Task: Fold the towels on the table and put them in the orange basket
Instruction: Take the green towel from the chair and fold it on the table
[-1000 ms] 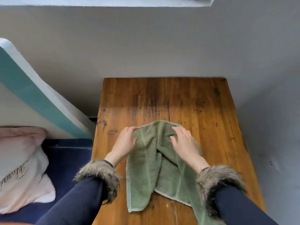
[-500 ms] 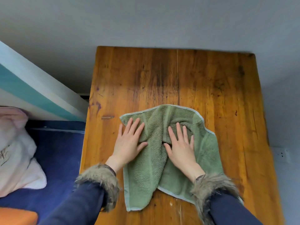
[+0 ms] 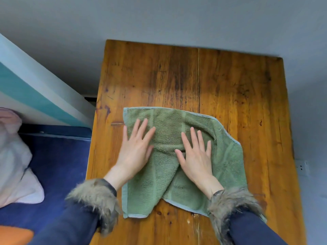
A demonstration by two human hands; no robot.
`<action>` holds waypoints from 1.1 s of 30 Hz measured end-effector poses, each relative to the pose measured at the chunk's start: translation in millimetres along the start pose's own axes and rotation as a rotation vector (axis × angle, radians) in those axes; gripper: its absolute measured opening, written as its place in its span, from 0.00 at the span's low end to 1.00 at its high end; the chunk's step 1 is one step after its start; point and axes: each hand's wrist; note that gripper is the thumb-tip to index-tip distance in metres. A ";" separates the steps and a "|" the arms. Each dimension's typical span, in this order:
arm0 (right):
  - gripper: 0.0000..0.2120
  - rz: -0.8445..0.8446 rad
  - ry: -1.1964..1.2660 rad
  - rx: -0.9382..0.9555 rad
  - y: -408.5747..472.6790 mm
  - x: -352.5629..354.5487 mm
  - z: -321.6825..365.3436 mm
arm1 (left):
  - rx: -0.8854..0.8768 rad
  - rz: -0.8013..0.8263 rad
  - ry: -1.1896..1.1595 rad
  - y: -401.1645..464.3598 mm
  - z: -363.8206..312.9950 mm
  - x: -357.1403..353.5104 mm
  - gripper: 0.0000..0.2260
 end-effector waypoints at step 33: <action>0.23 0.160 0.304 0.193 40.7 16.4 45.0 | 0.003 0.111 0.034 -16.0 73.9 -12.0 0.29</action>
Point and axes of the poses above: each hand's wrist, its own y-axis towards the middle knuckle, its own x-axis out of the back of the hand, z = x × y, and after that the axes turned 7 degrees about -x, right-handed
